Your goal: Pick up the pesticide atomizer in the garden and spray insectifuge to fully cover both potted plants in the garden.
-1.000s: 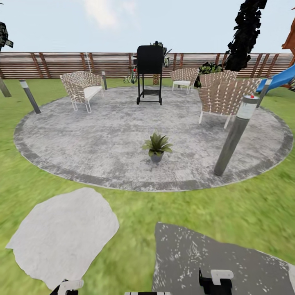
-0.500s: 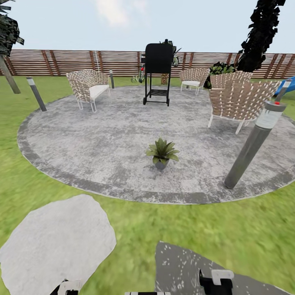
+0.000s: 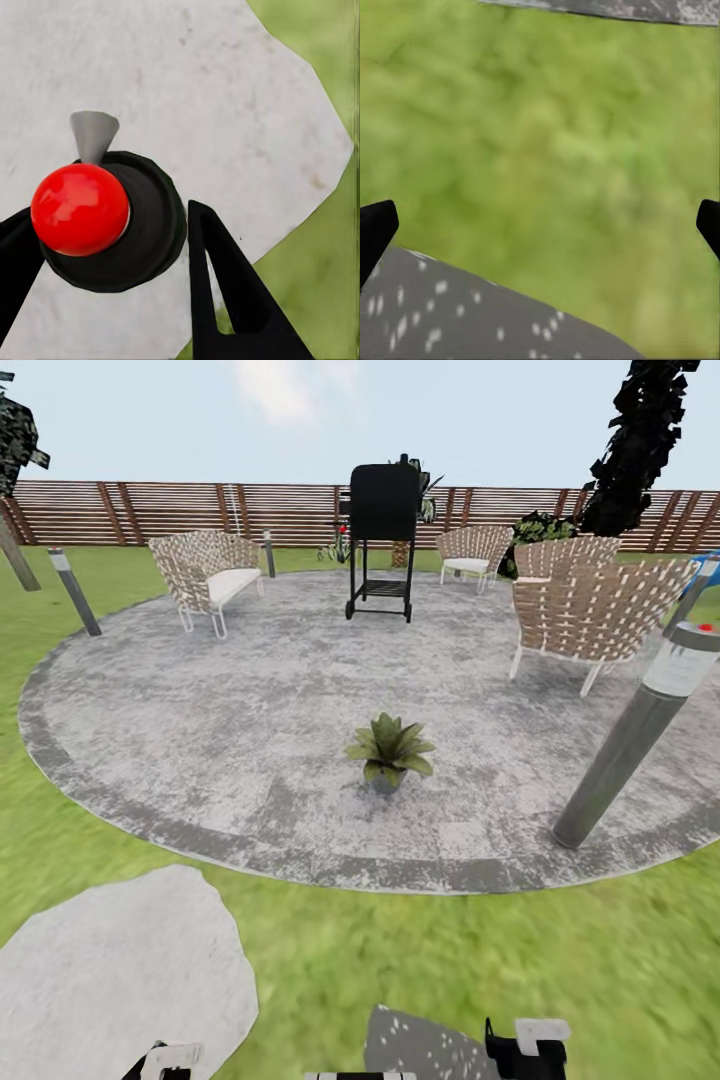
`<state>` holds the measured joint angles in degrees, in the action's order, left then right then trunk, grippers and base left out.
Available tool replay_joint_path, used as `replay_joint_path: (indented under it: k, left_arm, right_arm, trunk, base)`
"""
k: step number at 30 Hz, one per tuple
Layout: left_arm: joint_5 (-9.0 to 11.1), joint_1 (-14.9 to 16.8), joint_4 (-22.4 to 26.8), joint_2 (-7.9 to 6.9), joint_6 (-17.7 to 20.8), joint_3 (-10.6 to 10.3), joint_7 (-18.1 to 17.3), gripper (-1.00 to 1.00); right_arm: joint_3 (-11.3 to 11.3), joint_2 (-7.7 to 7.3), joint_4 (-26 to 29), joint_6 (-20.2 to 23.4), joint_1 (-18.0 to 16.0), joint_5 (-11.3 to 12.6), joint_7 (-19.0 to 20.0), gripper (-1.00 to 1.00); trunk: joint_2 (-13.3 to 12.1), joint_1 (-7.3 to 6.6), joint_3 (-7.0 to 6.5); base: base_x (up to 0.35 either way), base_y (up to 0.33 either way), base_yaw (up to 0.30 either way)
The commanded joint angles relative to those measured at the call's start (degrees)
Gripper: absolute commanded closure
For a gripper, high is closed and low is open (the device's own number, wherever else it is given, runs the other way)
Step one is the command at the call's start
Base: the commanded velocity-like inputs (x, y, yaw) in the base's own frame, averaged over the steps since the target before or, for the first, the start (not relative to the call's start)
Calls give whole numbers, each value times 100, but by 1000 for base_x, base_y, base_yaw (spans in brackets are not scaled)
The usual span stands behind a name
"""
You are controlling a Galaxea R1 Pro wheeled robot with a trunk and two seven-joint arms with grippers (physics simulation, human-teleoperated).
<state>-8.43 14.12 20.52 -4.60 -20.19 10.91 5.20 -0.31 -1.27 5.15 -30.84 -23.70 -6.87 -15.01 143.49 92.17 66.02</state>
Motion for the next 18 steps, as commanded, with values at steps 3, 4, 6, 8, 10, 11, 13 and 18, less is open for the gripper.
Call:
replay_joint_path:
  k: [3,4,6,8,10,11,13,18]
  left_arm:
    - [-63,3,-4,3,-22,25,25,100]
    - [-63,3,-4,3,-21,25,25,100]
    - [-63,3,-4,3,-21,25,25,100]
    - [-63,3,-4,3,-20,25,25,100]
    - [-63,3,-4,3,-20,25,25,100]
    - [-63,3,-4,3,-20,25,25,100]
    - [-63,3,-4,3,-20,27,25,100]
    - [-63,3,-4,3,-20,27,25,100]
  right_arm:
    - [-4,4,-5,-1,-3,-60,-45,-100]
    - [-4,6,-5,-1,-3,-60,-45,-100]
    - [-4,11,-5,-1,-3,-59,-45,-100]
    - [-4,12,-5,-1,-3,-54,-45,-100]
    - [-4,13,-4,-1,-3,-58,-46,-100]
    - [-4,13,-4,-1,-3,-59,-46,-100]
    - [-4,13,-5,-1,-3,-58,-46,-100]
    - [-4,9,-5,-4,-3,-59,-60,-100]
  trunk:
    - [1,2,4]
    - [1,2,4]
    - [1,2,4]
    - [1,2,4]
    - [1,2,4]
    - [1,2,4]
    - [1,2,4]
    - [1,2,4]
  base:
    - [340,-107,0]
    - [340,-107,0]
    - [340,-107,0]
    - [340,-107,0]
    - [340,-107,0]
    - [340,-107,0]
    - [340,-107,0]
    - [340,-107,0]
